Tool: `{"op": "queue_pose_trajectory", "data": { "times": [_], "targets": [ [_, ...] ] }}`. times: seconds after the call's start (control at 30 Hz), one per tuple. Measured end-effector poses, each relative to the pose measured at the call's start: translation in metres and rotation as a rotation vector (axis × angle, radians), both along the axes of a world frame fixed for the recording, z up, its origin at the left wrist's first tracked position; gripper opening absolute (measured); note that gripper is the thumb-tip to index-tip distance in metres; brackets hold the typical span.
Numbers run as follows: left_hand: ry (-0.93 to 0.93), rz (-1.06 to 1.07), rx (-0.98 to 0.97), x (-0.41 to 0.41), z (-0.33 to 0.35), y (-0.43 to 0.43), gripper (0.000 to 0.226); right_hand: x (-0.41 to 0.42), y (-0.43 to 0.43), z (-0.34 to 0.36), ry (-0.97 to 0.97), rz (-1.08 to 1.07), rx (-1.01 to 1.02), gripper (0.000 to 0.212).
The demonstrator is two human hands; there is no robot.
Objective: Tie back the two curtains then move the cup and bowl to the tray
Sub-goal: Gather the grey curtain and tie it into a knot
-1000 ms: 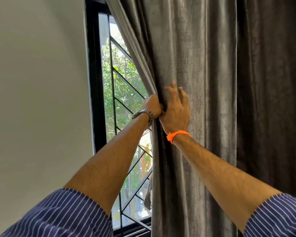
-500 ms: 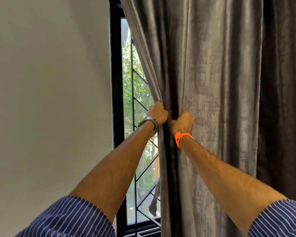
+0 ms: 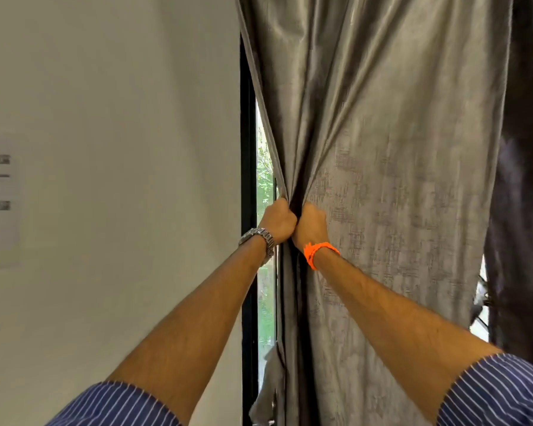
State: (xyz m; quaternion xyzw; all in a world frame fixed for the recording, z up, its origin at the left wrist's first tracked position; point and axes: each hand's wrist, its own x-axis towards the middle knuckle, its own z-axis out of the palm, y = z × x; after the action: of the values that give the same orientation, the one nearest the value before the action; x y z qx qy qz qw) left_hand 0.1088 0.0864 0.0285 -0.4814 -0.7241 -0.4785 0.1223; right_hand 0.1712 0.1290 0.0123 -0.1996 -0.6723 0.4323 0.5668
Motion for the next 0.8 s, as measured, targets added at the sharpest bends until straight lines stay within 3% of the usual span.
{"op": "queue_pose_trajectory", "data": {
  "times": [0.1,0.2,0.43,0.63,0.8],
  "targets": [
    [-0.002,-0.019,0.027,-0.008,0.002,-0.016,0.038,-0.008,-0.021,0.003,0.116,0.103,-0.065,0.035],
    [-0.015,-0.044,0.060,-0.018,0.007,-0.031,0.044,-0.017,-0.038,0.008,0.150,0.112,-0.010,0.029],
    [-0.010,0.018,0.056,-0.044,0.017,-0.067,0.033,-0.034,-0.067,0.024,-0.031,0.141,0.012,0.026],
    [0.069,0.123,0.055,-0.077,0.029,-0.115,0.029,-0.067,-0.112,0.023,-0.255,-0.045,0.417,0.012],
    [0.143,0.214,0.024,-0.107,0.043,-0.155,0.028,-0.095,-0.147,0.032,-0.287,-0.062,0.537,0.016]
  ]
}}
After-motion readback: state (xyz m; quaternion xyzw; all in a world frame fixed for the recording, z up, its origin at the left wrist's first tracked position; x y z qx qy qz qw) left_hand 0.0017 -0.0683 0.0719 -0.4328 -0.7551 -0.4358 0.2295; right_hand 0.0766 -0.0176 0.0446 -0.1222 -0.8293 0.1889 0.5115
